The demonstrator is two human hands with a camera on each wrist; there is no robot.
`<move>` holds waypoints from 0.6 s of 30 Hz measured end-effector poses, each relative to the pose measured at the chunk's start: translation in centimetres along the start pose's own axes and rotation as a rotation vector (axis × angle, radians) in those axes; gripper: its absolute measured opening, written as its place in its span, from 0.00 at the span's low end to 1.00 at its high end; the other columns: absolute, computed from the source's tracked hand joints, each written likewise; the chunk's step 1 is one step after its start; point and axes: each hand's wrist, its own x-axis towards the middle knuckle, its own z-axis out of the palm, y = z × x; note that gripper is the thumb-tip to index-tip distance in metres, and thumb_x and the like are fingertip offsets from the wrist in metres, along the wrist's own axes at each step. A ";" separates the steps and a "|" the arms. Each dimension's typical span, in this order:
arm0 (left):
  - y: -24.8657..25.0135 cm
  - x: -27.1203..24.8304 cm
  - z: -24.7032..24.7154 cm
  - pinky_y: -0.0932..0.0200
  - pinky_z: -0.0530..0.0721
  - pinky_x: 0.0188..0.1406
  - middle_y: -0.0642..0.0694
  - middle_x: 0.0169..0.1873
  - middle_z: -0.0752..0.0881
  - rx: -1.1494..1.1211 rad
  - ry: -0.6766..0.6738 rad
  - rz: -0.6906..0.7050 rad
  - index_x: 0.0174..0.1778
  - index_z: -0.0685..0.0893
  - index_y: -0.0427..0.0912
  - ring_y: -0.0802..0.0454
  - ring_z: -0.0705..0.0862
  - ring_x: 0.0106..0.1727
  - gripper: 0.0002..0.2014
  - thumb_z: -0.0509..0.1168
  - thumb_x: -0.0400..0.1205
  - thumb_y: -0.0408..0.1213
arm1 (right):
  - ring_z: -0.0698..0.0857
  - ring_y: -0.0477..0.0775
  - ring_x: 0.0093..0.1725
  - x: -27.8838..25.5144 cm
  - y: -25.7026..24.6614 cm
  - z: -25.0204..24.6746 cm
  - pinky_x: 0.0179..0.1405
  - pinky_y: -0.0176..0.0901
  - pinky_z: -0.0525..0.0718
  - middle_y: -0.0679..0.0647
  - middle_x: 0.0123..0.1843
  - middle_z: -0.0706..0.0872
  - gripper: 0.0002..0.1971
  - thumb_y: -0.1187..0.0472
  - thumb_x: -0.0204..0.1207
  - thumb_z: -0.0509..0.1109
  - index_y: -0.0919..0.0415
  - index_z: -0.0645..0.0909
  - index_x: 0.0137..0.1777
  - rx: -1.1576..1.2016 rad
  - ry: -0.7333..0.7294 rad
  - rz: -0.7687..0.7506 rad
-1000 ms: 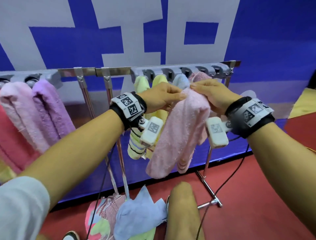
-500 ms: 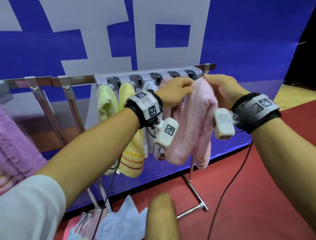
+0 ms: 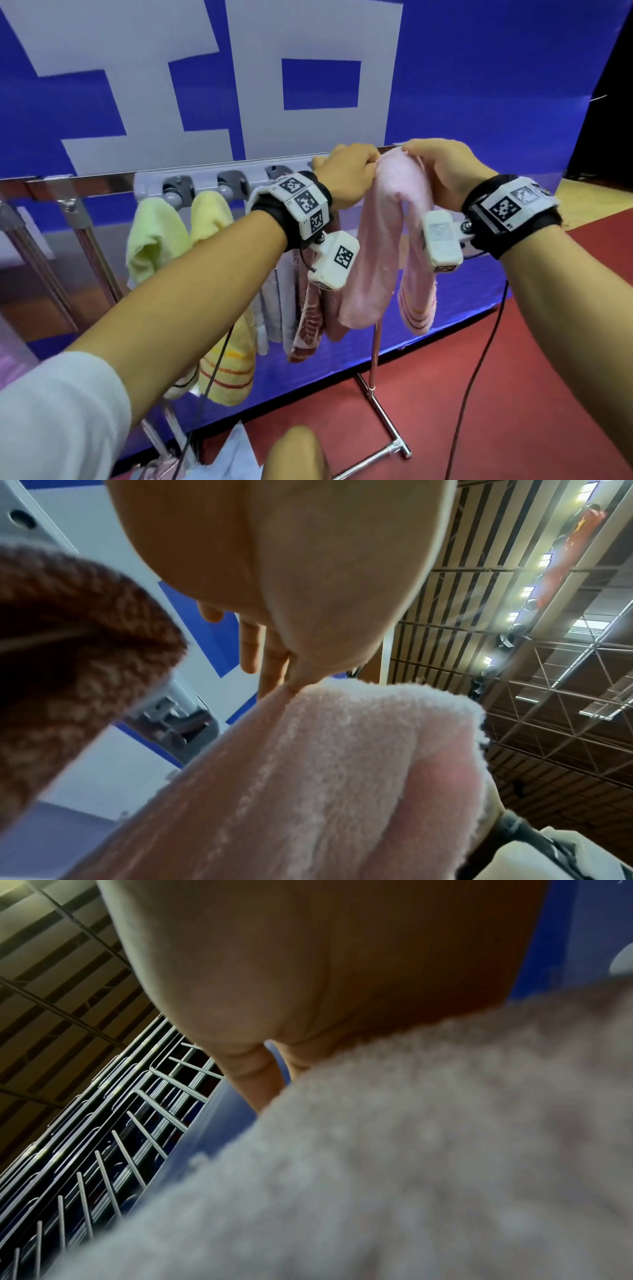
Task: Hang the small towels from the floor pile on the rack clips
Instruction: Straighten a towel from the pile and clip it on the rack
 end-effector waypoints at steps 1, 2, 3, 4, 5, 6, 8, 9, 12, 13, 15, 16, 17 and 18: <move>-0.5 0.4 -0.2 0.45 0.69 0.62 0.49 0.49 0.86 0.004 -0.014 -0.027 0.46 0.78 0.50 0.43 0.79 0.60 0.10 0.52 0.84 0.37 | 0.88 0.59 0.50 0.9 0.0 0.2 0.52 0.49 0.86 0.61 0.52 0.89 0.13 0.60 0.77 0.64 0.70 0.81 0.53 -0.017 0.003 0.010; -1.2 0.8 -0.4 0.47 0.71 0.61 0.46 0.49 0.88 -0.014 -0.038 -0.060 0.44 0.78 0.50 0.42 0.81 0.58 0.09 0.52 0.82 0.38 | 0.86 0.60 0.48 2.0 0.1 0.4 0.50 0.49 0.83 0.60 0.49 0.86 0.11 0.59 0.72 0.67 0.66 0.79 0.49 -0.041 0.009 0.021; -1.8 1.2 -0.5 0.46 0.75 0.62 0.44 0.47 0.88 -0.041 -0.069 -0.091 0.41 0.78 0.48 0.40 0.83 0.56 0.09 0.52 0.79 0.39 | 0.82 0.59 0.46 3.4 0.5 0.5 0.49 0.50 0.79 0.60 0.47 0.82 0.12 0.57 0.66 0.69 0.63 0.77 0.46 -0.068 0.008 0.031; -2.4 1.6 -0.6 0.44 0.79 0.61 0.42 0.43 0.89 -0.063 -0.090 -0.114 0.37 0.78 0.46 0.38 0.85 0.53 0.09 0.52 0.74 0.40 | 0.78 0.60 0.43 4.4 0.7 0.9 0.46 0.51 0.76 0.60 0.45 0.79 0.13 0.55 0.63 0.70 0.61 0.76 0.44 -0.096 0.007 0.035; -3.0 2.0 -0.5 0.42 0.82 0.59 0.41 0.38 0.87 -0.070 -0.100 -0.132 0.33 0.76 0.44 0.36 0.86 0.50 0.09 0.51 0.69 0.40 | 0.74 0.59 0.39 5.4 1.0 1.3 0.42 0.50 0.73 0.60 0.41 0.76 0.11 0.55 0.64 0.70 0.61 0.75 0.40 -0.140 0.022 0.021; -3.6 2.4 -0.4 0.42 0.84 0.56 0.42 0.33 0.84 -0.058 -0.109 -0.145 0.29 0.73 0.43 0.34 0.85 0.46 0.08 0.50 0.67 0.40 | 0.70 0.58 0.34 5.5 0.8 2.2 0.36 0.48 0.70 0.59 0.35 0.73 0.08 0.57 0.68 0.68 0.60 0.73 0.34 -0.182 0.037 0.000; -4.6 3.0 -0.1 0.44 0.80 0.48 0.46 0.28 0.77 -0.031 -0.128 -0.176 0.27 0.70 0.41 0.34 0.80 0.41 0.08 0.50 0.65 0.41 | 0.65 0.52 0.28 6.3 0.6 3.3 0.27 0.44 0.65 0.55 0.30 0.67 0.13 0.66 0.76 0.61 0.58 0.68 0.30 -0.259 0.054 -0.010; -4.7 3.1 0.1 0.43 0.79 0.49 0.47 0.28 0.78 -0.021 -0.122 -0.191 0.27 0.71 0.41 0.35 0.80 0.42 0.09 0.51 0.65 0.42 | 0.66 0.52 0.28 7.1 0.7 3.6 0.27 0.43 0.66 0.55 0.31 0.68 0.13 0.67 0.77 0.59 0.59 0.68 0.30 -0.313 0.054 -0.019; -5.6 3.8 0.9 0.47 0.71 0.53 0.48 0.36 0.85 0.012 -0.032 -0.216 0.36 0.81 0.42 0.40 0.84 0.53 0.12 0.55 0.76 0.44 | 0.75 0.60 0.36 8.8 0.7 3.5 0.36 0.52 0.76 0.63 0.39 0.76 0.10 0.63 0.76 0.58 0.63 0.73 0.34 -0.553 0.028 -0.059; -5.8 3.9 1.2 0.48 0.68 0.54 0.49 0.42 0.88 0.021 0.007 -0.218 0.42 0.84 0.43 0.42 0.84 0.56 0.12 0.57 0.79 0.44 | 0.76 0.61 0.40 9.1 0.7 3.4 0.40 0.56 0.78 0.63 0.42 0.78 0.10 0.62 0.77 0.58 0.65 0.76 0.37 -0.627 0.039 -0.064; -6.0 4.2 1.6 0.47 0.68 0.62 0.52 0.53 0.87 0.004 0.081 -0.200 0.54 0.85 0.50 0.48 0.83 0.61 0.13 0.60 0.79 0.47 | 0.77 0.60 0.45 9.9 0.9 3.1 0.44 0.56 0.81 0.63 0.48 0.79 0.11 0.61 0.79 0.58 0.68 0.79 0.45 -0.696 0.034 -0.060; -6.2 4.4 1.8 0.46 0.68 0.66 0.54 0.56 0.85 -0.018 0.112 -0.180 0.57 0.83 0.54 0.49 0.82 0.62 0.12 0.61 0.79 0.46 | 0.78 0.60 0.46 10.3 1.1 3.0 0.41 0.52 0.79 0.62 0.48 0.79 0.10 0.61 0.79 0.59 0.67 0.78 0.44 -0.715 0.019 -0.058; -6.3 4.4 2.0 0.45 0.69 0.67 0.55 0.56 0.82 -0.043 0.141 -0.152 0.58 0.81 0.56 0.50 0.82 0.62 0.12 0.62 0.79 0.43 | 0.79 0.60 0.46 10.6 1.5 2.9 0.40 0.49 0.77 0.62 0.48 0.80 0.09 0.61 0.79 0.59 0.65 0.77 0.42 -0.767 0.019 -0.054; -6.4 4.5 2.1 0.44 0.71 0.66 0.56 0.54 0.81 -0.070 0.159 -0.117 0.55 0.81 0.58 0.50 0.82 0.59 0.11 0.62 0.78 0.41 | 0.80 0.63 0.48 10.8 1.7 2.9 0.41 0.49 0.77 0.63 0.49 0.82 0.09 0.61 0.78 0.59 0.63 0.77 0.40 -0.836 0.024 -0.058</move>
